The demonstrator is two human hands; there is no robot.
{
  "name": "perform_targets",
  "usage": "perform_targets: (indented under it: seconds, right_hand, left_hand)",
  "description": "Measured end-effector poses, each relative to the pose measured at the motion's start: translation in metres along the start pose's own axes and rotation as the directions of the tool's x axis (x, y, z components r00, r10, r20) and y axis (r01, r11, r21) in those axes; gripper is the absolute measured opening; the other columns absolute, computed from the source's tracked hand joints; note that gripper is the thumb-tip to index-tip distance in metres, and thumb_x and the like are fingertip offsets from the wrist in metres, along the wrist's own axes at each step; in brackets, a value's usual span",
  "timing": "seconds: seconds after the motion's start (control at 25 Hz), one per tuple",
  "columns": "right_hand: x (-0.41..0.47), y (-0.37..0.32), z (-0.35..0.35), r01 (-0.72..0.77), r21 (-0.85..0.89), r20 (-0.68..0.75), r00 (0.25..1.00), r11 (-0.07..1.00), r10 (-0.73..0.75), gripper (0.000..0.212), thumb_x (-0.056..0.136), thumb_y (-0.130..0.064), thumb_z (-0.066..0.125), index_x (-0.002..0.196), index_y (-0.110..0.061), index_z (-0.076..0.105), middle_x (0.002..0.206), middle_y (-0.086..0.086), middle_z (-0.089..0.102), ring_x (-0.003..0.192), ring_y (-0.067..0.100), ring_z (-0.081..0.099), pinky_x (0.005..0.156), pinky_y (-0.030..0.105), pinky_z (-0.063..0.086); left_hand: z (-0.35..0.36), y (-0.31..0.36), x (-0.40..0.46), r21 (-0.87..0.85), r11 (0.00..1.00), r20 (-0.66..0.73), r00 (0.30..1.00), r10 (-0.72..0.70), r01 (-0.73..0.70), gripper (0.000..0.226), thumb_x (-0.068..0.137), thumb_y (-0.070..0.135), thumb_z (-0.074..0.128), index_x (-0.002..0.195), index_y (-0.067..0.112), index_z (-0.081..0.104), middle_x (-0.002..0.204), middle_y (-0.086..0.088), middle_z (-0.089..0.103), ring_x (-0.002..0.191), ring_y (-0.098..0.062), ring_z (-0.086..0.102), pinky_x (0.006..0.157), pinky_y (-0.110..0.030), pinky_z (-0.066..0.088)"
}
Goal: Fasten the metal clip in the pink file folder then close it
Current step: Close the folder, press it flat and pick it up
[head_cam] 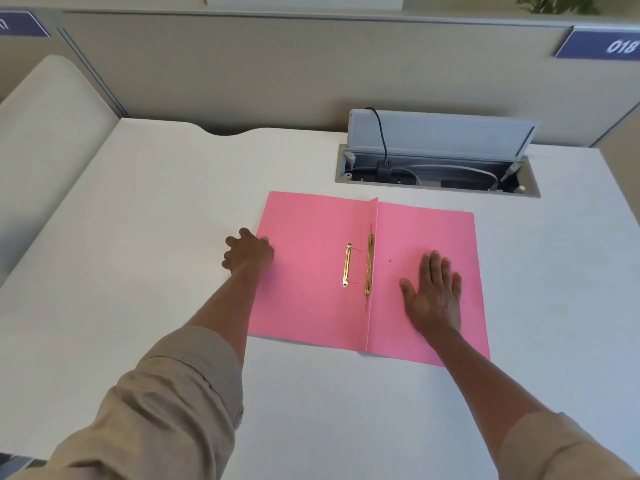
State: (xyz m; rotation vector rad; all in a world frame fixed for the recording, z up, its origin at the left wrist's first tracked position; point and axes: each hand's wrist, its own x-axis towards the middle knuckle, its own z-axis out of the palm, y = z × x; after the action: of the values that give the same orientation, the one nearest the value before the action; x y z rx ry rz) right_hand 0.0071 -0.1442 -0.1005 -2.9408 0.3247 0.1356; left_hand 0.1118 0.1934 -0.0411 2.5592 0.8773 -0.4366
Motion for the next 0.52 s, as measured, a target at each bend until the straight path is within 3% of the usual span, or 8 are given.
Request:
perform_targets:
  seconds: [0.16,0.36,0.44,0.52]
  right_hand:
    - [0.001,0.001,0.000,0.005,-0.010,-0.002,1.000,1.000,-0.005,0.076,0.100,-0.057,0.019,0.159,-0.013,0.000,0.168,0.008,0.000,0.154,0.028,-0.003,0.124,0.048,0.001]
    - [0.000,-0.001,0.000,0.011,-0.001,-0.011,1.000,1.000,-0.011,0.076,0.101,-0.056,0.022,0.159,-0.011,0.003,0.168,0.009,0.003,0.154,0.029,0.000,0.124,0.049,0.002]
    - [0.001,-0.001,0.000,0.010,0.004,-0.003,1.000,1.000,-0.010,0.076,0.101,-0.056,0.023,0.159,-0.011,0.004,0.168,0.009,0.003,0.154,0.029,0.000,0.124,0.048,0.002]
    - [0.002,0.000,-0.001,0.012,0.012,0.004,1.000,1.000,-0.012,0.076,0.101,-0.056,0.023,0.159,-0.011,0.003,0.168,0.009,0.003,0.154,0.029,0.000,0.124,0.048,0.002]
  left_hand:
    - [-0.016,-0.003,0.006,-0.033,0.999,0.002,1.000,0.022,-0.022,0.051,0.095,0.051,0.044,0.119,0.009,0.059,0.119,-0.015,0.063,0.112,-0.038,0.058,0.090,-0.042,0.037]
    - [-0.037,-0.001,0.001,-0.147,0.974,-0.009,0.985,0.171,-0.170,0.046,0.094,0.047,0.051,0.096,0.004,0.068,0.091,-0.014,0.068,0.099,-0.036,0.063,0.078,-0.035,0.044]
    - [-0.050,0.001,-0.004,-0.206,0.948,-0.017,0.969,0.246,-0.244,0.042,0.094,0.042,0.054,0.066,0.010,0.056,0.063,-0.010,0.055,0.079,-0.034,0.060,0.059,-0.030,0.037]
    - [-0.063,0.006,-0.012,-0.231,0.923,-0.034,0.951,0.308,-0.307,0.046,0.093,0.039,0.056,0.058,0.017,0.036,0.055,-0.001,0.038,0.061,-0.028,0.045,0.051,-0.029,0.026]
